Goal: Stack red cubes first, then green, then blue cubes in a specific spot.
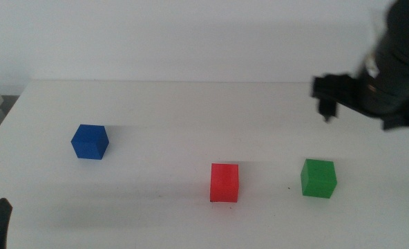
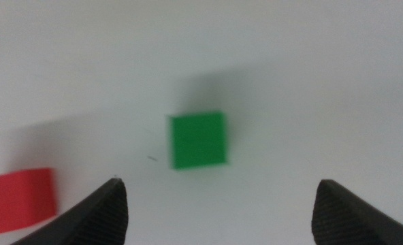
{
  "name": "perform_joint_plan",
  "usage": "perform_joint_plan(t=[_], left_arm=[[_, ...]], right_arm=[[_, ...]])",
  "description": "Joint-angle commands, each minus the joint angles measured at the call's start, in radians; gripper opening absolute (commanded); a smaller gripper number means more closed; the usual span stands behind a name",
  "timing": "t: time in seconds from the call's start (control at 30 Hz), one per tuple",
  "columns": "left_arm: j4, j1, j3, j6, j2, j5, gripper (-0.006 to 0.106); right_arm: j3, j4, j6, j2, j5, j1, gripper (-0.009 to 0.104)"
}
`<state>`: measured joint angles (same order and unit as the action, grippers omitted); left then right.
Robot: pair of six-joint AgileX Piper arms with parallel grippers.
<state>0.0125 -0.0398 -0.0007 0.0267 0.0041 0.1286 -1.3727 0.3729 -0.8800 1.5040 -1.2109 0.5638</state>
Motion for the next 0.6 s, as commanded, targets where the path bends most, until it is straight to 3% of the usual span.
perform_joint_plan(t=[0.0,0.57], left_arm=[[0.002,0.003,0.001,0.0,-0.004,-0.014,0.091],[0.002,0.003,0.001,0.0,-0.004,-0.014,0.091]], right_arm=[[0.066,-0.019,-0.002,-0.032,0.022,-0.049,0.093],[0.106,-0.088,0.142,0.0,0.156,-0.066,0.093]])
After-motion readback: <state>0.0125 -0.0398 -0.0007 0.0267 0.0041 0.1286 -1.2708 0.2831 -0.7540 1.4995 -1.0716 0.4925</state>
